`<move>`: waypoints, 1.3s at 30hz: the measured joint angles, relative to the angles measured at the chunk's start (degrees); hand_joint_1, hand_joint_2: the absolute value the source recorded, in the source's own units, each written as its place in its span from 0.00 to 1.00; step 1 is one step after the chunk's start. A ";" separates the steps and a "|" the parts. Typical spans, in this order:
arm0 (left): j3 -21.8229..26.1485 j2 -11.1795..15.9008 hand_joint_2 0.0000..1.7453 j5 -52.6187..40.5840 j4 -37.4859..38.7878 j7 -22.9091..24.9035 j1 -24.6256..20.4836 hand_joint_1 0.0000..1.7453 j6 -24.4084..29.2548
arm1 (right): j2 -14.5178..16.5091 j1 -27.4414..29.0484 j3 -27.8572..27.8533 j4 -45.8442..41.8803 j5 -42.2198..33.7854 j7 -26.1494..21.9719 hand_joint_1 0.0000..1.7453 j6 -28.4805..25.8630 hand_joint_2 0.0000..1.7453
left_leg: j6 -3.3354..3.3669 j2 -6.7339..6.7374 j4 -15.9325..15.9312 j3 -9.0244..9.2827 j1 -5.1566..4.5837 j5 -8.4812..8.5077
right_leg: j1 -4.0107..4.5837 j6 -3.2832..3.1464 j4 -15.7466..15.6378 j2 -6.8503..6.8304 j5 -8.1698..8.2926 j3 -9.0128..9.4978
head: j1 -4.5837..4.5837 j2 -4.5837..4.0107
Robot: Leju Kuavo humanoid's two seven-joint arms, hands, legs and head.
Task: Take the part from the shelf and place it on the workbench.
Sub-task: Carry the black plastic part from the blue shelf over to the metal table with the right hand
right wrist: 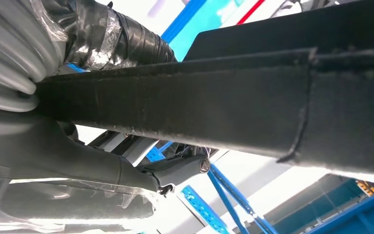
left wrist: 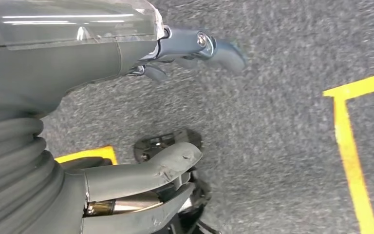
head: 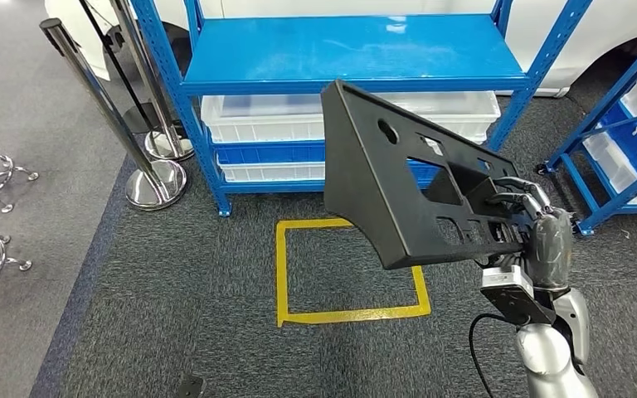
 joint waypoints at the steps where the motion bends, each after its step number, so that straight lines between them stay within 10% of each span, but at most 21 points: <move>1: 0.03 -0.01 1.00 0.00 0.00 0.04 0.03 0.00 -0.02 | 0.00 0.01 0.00 0.01 -0.01 0.00 1.00 0.01 0.00 | -0.12 0.01 0.54 -0.79 0.04 0.19 | -0.08 0.13 -1.82 -0.04 1.43 1.74 | 0.00 0.00; 4: 0.12 -0.03 1.00 0.06 0.00 0.11 0.03 0.00 -0.14 | -0.01 -0.08 -0.01 -0.02 -0.04 0.00 1.00 0.03 0.00 | -0.76 0.00 2.64 -3.07 0.01 0.44 | 0.04 0.10 -11.01 -0.15 2.83 7.78 | -0.02 0.00; 8: 0.35 -0.01 1.00 0.27 -0.01 0.23 0.06 0.00 -0.29 | -0.02 -0.12 -0.02 -0.03 -0.06 0.04 1.00 0.09 0.00 | -2.01 -0.11 3.77 -4.24 0.03 0.99 | 0.32 -1.39 -12.85 -0.04 2.87 7.95 | -0.02 0.00; 14: 0.50 0.01 1.00 0.82 0.00 0.42 0.15 0.00 -0.33 | 0.01 -0.18 -0.02 -0.04 -0.24 0.03 1.00 0.12 0.00 | -3.63 -0.27 18.06 -8.38 0.96 -9.18 | 0.47 -2.80 -13.05 -0.32 5.51 5.18 | -0.13 0.00; 17: 0.75 0.00 1.00 1.04 0.01 0.44 0.19 0.00 -0.33 | 0.02 -0.17 -0.02 -0.03 -0.26 0.01 1.00 0.11 0.00 | -3.37 -0.29 16.04 -5.06 1.05 -6.74 | 0.64 -2.67 -13.03 -0.32 6.66 3.72 | -0.14 0.00; 22: 1.07 0.08 1.00 1.38 -0.02 0.43 -0.10 0.00 -0.33 | 0.12 -0.28 0.02 -0.02 -0.11 -0.10 1.00 0.08 0.00 | -2.04 -0.59 1.56 4.11 0.15 -5.08 | 0.25 -1.46 -13.42 -0.32 8.42 2.84 | -0.12 0.00; 25: 1.25 0.14 1.00 1.46 -0.02 0.45 -0.03 0.00 -0.33 | 0.29 -0.35 0.07 0.04 0.04 -0.12 1.00 0.07 0.00 | -1.01 -0.48 -0.20 3.99 -0.19 -3.28 | -0.15 -0.42 -13.76 -0.36 8.74 2.66 | -0.13 0.00; 30: 1.32 0.22 1.00 1.48 -0.02 0.45 -0.07 0.00 -0.32 | 0.34 -0.42 0.15 0.21 0.09 -0.11 1.00 0.05 0.00 | 0.32 -0.18 -0.75 1.48 -0.22 -0.54 | 0.19 -0.25 -2.06 -0.10 -0.87 -0.20 | -0.08 0.00; 32: 1.37 0.22 1.00 1.49 -0.02 0.46 0.00 0.00 -0.31 | 0.35 -0.43 0.20 0.33 0.09 -0.10 1.00 0.05 0.00 | 0.20 -0.17 0.12 -0.10 -0.25 -0.03 | 0.17 -0.08 -1.38 -0.11 0.26 1.20 | -0.08 0.00; 36: 1.51 0.22 1.00 1.49 -0.02 0.49 0.02 0.00 -0.33 | 0.35 -0.84 0.30 0.33 0.11 0.01 1.00 0.05 0.00 | -0.47 -0.18 2.72 -2.97 -0.29 0.39 | 0.33 -0.41 -12.02 -0.20 2.69 8.42 | -0.09 0.00; 39: 1.69 0.23 1.00 1.50 -0.01 0.57 0.06 0.00 -0.32 | 0.35 -0.97 0.36 0.32 0.14 0.06 1.00 0.07 0.00 | -1.42 -0.25 3.33 -3.61 -0.38 1.04 | 0.59 -1.45 -13.17 -0.13 2.81 8.34 | -0.09 0.00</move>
